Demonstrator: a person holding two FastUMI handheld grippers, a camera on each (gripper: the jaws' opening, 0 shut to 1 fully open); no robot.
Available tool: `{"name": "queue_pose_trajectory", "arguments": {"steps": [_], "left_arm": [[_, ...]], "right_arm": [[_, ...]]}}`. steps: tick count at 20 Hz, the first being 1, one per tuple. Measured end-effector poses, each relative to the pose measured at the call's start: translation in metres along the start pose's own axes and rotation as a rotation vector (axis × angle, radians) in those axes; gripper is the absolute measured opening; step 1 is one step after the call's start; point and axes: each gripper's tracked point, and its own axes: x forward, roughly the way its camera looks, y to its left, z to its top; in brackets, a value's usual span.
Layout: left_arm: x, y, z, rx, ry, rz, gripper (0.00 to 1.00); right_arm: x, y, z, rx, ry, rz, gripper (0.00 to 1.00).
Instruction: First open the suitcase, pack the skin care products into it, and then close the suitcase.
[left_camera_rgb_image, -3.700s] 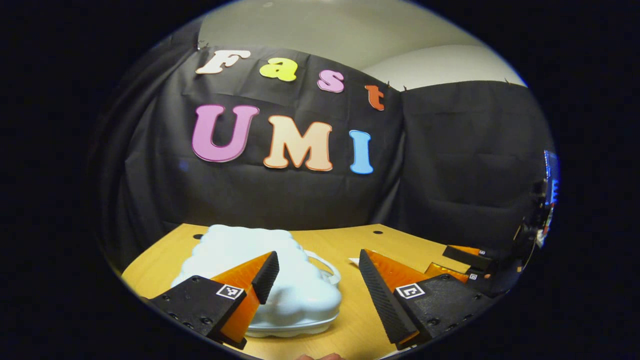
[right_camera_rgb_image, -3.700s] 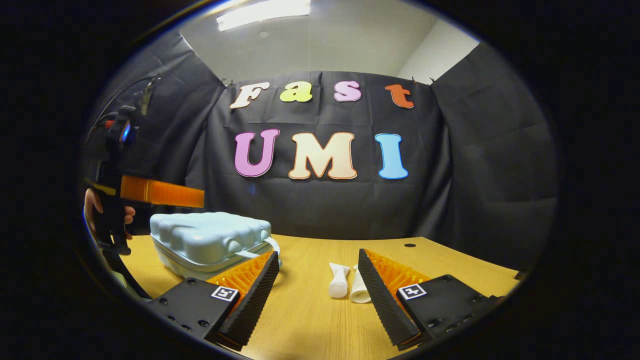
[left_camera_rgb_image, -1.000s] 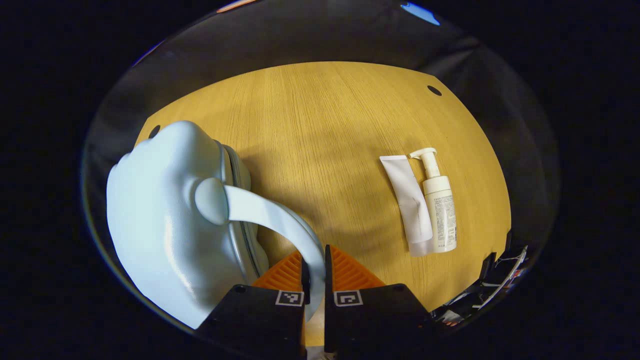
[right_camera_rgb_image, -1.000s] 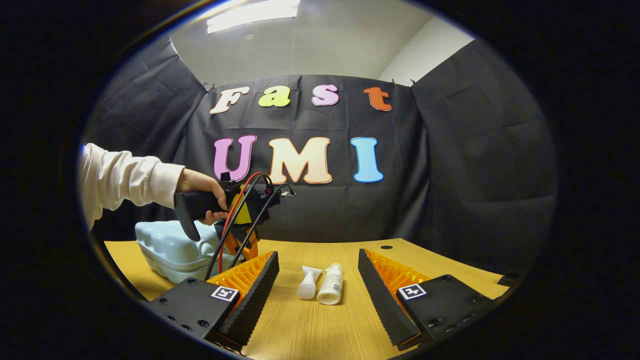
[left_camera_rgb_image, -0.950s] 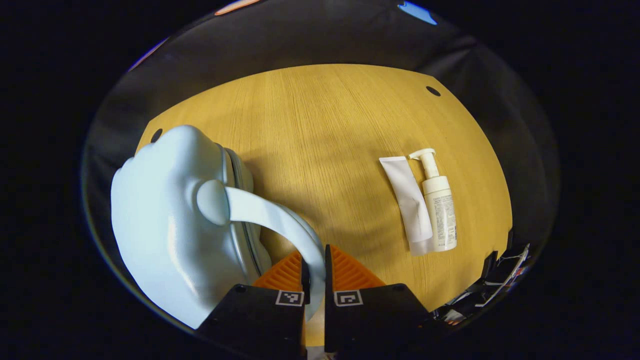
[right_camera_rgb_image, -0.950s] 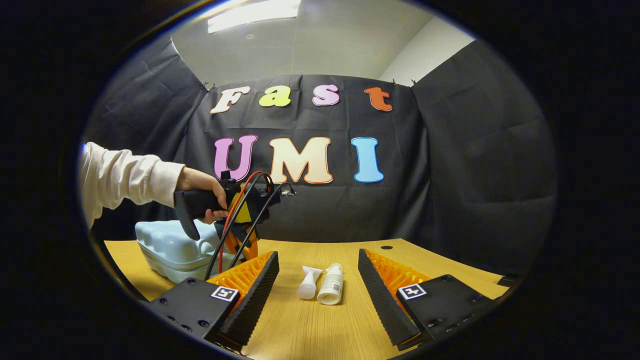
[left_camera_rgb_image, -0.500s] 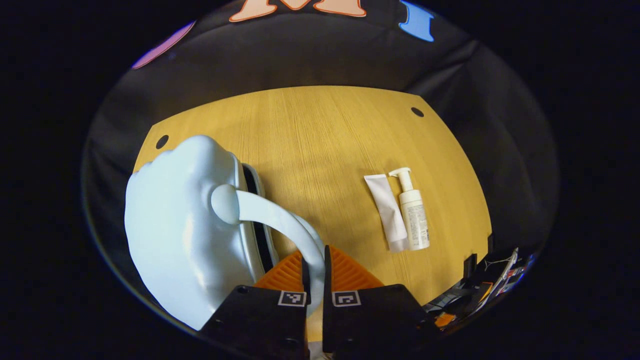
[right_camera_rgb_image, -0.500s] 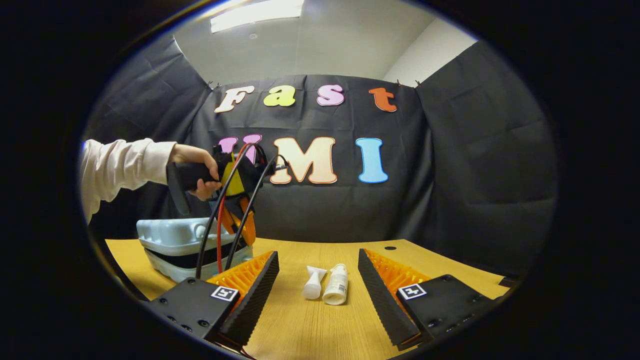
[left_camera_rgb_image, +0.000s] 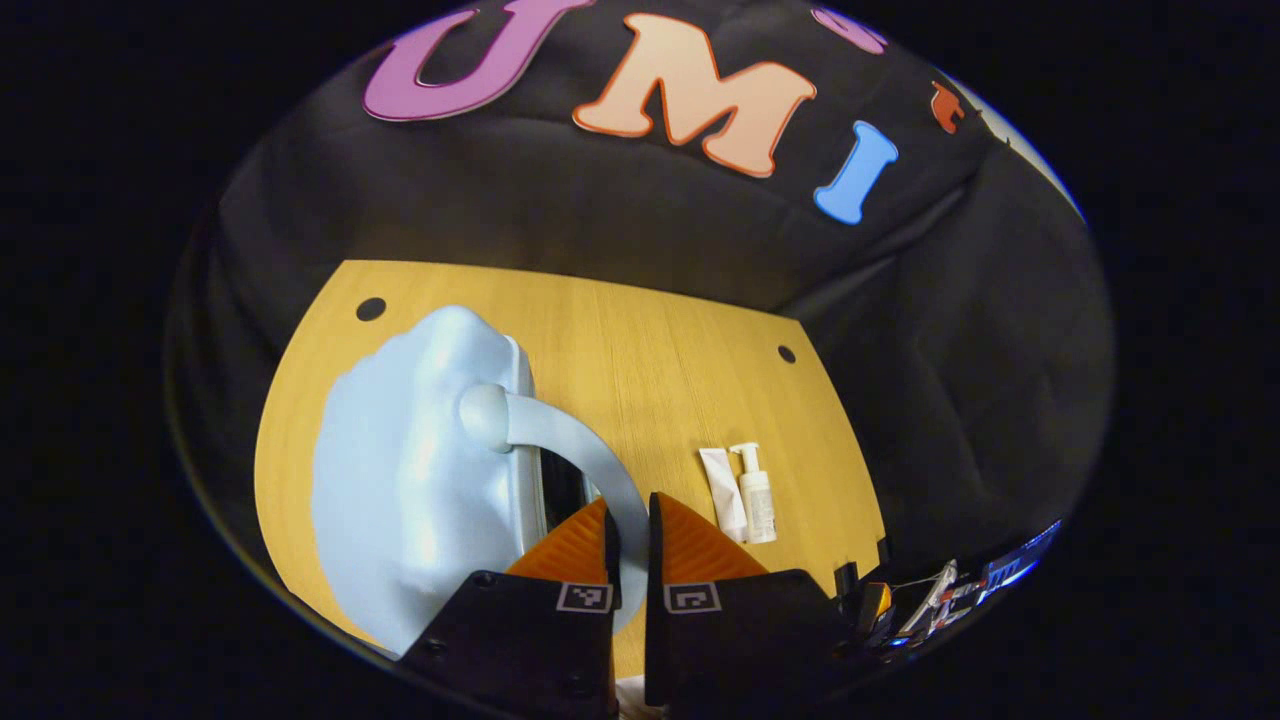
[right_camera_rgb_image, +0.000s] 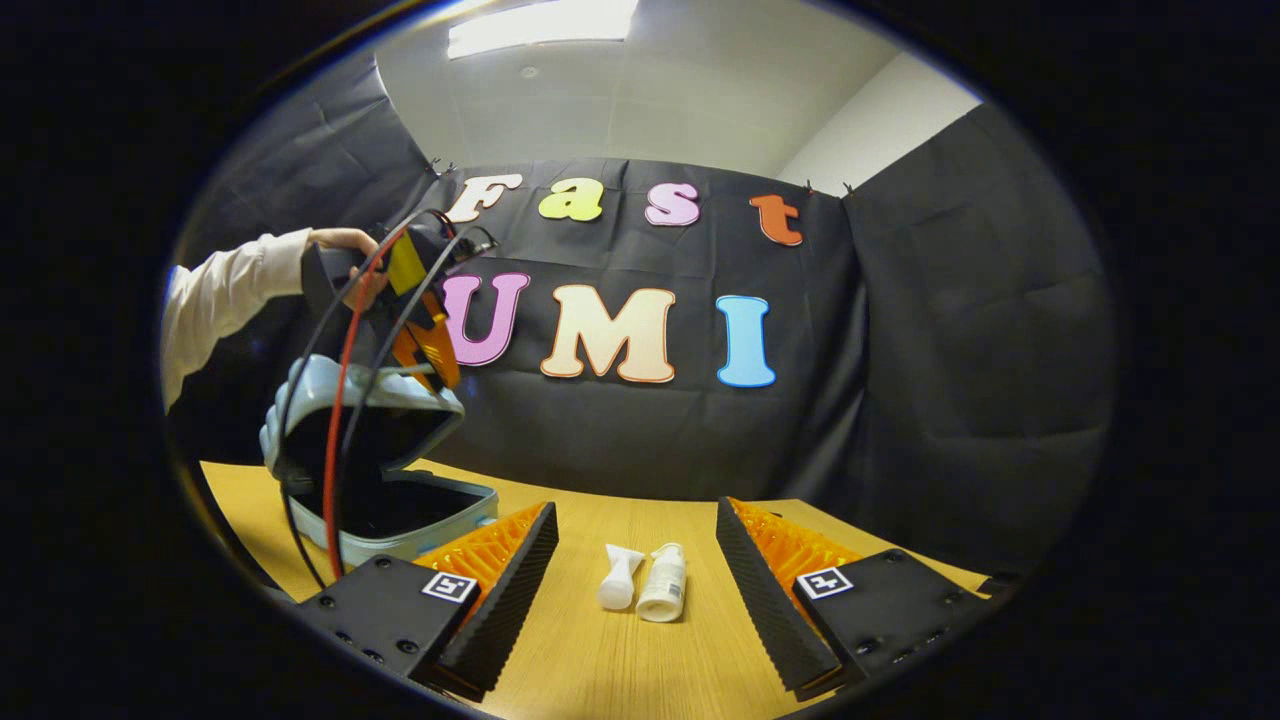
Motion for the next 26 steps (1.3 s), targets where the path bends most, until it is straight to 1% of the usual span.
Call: {"name": "queue_pose_trajectory", "arguments": {"steps": [3,5,8,10,13,15,17,18,20,22,26], "left_arm": [[-0.040,0.036,0.028,-0.031,-0.093,0.011,0.05],[-0.062,0.066,0.038,-0.035,-0.131,0.025,0.04],[-0.088,0.121,0.049,-0.041,-0.186,0.062,0.04],[-0.100,0.164,0.049,-0.023,-0.225,0.093,0.04],[-0.118,0.238,0.045,0.034,-0.274,0.162,0.05],[-0.128,0.287,0.038,0.025,-0.302,0.203,0.05],[-0.129,0.346,0.019,-0.021,-0.305,0.252,0.04],[-0.126,0.361,0.011,-0.037,-0.294,0.251,0.04],[-0.113,0.399,-0.014,-0.103,-0.264,0.227,0.04],[-0.089,0.430,-0.033,-0.172,-0.241,0.195,0.04],[-0.057,0.470,-0.071,-0.262,-0.219,0.111,0.04]], "right_arm": [[0.004,0.001,-0.001,0.002,-0.002,0.001,1.00],[0.005,0.000,-0.002,0.002,0.002,-0.002,1.00],[0.009,-0.009,-0.002,-0.007,0.000,-0.037,1.00],[0.012,-0.011,0.000,0.000,0.000,-0.052,1.00],[0.017,-0.014,0.004,-0.001,0.006,-0.088,1.00],[0.021,-0.008,0.006,-0.028,0.009,-0.099,0.99],[0.026,0.001,0.008,-0.072,0.015,-0.114,0.99],[0.029,0.009,0.008,-0.082,0.020,-0.108,0.99],[0.034,0.033,0.007,-0.079,0.027,-0.077,1.00],[0.036,0.049,0.003,-0.070,0.040,-0.056,0.99],[0.033,0.065,0.001,-0.103,0.058,-0.065,1.00]]}}
